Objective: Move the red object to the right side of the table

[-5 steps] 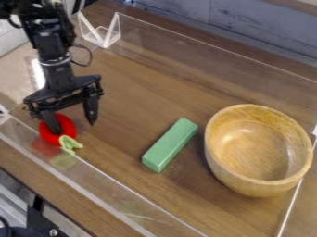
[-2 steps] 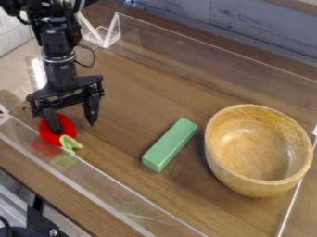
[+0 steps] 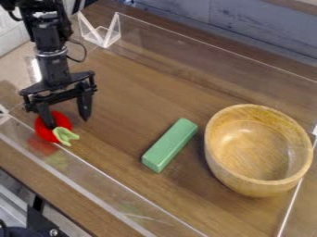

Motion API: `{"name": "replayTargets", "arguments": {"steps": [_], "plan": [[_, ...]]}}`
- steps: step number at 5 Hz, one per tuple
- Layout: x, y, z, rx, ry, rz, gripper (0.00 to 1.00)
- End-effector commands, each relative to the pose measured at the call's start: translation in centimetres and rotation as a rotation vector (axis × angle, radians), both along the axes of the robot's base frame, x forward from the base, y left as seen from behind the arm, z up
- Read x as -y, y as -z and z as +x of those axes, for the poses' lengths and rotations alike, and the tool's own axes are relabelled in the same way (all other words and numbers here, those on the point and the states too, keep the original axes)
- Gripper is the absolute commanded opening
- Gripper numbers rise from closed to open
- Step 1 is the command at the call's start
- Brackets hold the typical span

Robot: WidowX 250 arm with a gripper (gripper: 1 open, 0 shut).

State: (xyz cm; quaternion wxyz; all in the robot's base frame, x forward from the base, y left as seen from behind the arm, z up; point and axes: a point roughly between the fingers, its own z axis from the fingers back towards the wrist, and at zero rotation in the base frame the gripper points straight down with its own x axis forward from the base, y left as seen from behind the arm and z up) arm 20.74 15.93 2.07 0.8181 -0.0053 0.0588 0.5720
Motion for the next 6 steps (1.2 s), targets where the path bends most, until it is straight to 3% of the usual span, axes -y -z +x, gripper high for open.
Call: {"name": "replayTargets", "arguments": {"steps": [1, 2, 4, 5, 6], "plan": [[-0.2, -0.4, -0.3, -0.005, -0.016, 0.009, 0.0], [0.6, -1.2, 0.2, -0.002, -0.04, 0.006, 0.0], [0.5, -4.1, 2.2, 0.068, 0.087, -0.004, 0.0], [1.6, -7.4, 4.2, 0.104, 0.061, -0.011, 0.0], [4.1, -10.3, 7.2, 0.12, 0.028, -0.046, 0.0]]}}
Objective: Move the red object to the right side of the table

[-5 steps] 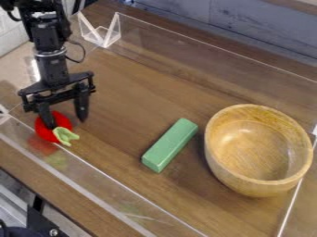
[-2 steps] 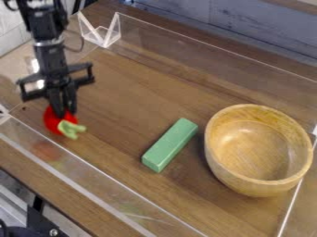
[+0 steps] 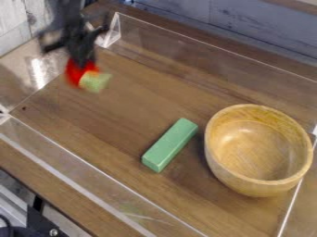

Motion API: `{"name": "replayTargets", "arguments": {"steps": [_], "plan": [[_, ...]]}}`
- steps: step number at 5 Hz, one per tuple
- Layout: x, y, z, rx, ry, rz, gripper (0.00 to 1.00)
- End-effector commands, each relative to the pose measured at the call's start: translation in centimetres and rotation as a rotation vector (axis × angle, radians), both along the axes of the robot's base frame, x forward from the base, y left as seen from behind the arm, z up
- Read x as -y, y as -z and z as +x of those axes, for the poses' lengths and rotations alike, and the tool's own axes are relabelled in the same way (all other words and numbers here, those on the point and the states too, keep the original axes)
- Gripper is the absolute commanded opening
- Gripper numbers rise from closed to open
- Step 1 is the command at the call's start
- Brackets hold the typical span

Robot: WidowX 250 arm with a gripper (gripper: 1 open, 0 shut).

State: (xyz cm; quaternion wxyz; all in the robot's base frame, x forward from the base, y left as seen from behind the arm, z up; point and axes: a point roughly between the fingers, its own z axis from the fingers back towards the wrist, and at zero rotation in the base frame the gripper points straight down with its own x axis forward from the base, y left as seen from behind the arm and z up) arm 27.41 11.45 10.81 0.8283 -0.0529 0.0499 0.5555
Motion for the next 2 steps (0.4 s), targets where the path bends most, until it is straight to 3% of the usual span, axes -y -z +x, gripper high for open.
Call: {"name": "replayTargets", "arguments": {"steps": [1, 2], "plan": [[2.8, -3.2, 3.0, 0.041, -0.002, -0.019, 0.0], [5.4, -4.0, 4.8, 0.032, -0.024, -0.054, 0.0]]}}
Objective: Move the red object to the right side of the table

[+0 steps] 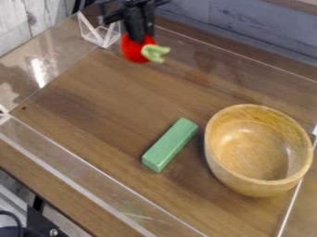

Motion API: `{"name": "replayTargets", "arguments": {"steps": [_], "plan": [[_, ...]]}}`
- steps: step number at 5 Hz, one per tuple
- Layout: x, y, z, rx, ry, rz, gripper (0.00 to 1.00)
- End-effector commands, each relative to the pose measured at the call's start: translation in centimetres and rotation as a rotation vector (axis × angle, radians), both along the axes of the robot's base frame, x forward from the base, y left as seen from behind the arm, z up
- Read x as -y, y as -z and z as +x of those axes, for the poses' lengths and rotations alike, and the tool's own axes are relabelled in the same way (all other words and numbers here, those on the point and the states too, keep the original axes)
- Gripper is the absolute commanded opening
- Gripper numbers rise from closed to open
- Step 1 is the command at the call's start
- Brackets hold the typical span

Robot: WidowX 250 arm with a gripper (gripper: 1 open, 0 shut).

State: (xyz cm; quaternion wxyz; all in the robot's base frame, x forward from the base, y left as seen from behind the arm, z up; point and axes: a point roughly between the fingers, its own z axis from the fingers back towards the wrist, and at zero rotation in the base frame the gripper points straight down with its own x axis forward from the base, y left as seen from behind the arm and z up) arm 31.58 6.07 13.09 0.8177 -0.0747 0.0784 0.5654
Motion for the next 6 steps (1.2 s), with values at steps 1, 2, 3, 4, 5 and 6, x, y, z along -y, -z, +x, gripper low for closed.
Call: {"name": "replayTargets", "arguments": {"steps": [1, 2, 3, 4, 5, 6], "plan": [[2.6, -0.7, 1.3, 0.048, -0.066, -0.004, 0.0], [5.2, 0.9, 1.7, 0.039, -0.119, -0.014, 0.0], [6.1, 0.5, 2.5, 0.037, -0.171, -0.03, 0.0], [6.5, -0.4, 2.5, 0.04, -0.207, -0.033, 0.0], [6.8, -1.2, 2.6, 0.045, -0.246, -0.036, 0.0], [8.2, -0.3, 2.8, 0.048, -0.271, -0.035, 0.0]]}}
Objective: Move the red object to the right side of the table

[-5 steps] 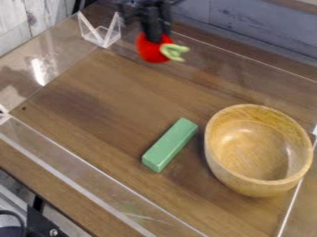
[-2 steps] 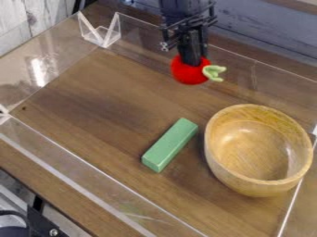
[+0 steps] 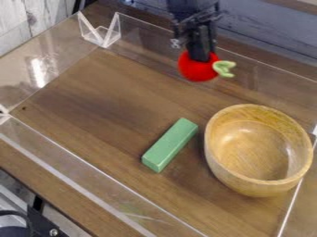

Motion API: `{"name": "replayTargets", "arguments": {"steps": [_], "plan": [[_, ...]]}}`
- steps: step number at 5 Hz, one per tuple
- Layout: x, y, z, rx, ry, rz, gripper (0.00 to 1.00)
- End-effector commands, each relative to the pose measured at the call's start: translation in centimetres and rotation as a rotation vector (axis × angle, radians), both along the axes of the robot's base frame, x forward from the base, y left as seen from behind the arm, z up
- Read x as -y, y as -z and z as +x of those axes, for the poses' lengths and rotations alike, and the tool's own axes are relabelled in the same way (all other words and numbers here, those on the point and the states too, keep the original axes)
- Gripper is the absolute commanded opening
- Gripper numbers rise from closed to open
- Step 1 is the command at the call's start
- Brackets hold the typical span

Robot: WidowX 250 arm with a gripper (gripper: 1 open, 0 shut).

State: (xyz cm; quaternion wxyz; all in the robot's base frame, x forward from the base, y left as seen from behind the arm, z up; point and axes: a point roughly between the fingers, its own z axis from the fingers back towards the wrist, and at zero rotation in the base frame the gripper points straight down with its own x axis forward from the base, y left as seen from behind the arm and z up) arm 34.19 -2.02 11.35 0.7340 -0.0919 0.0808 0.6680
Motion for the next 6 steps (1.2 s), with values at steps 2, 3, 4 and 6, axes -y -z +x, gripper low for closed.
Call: {"name": "replayTargets", "arguments": {"steps": [2, 3, 4, 6], "plan": [[1.2, -0.6, -0.4, 0.062, -0.046, 0.015, 0.0], [1.0, 0.1, -1.0, 0.067, -0.034, 0.025, 0.0], [1.1, 0.0, -0.1, 0.077, -0.039, 0.03, 0.0], [1.2, 0.2, 0.1, 0.09, -0.082, 0.043, 0.0]]}}
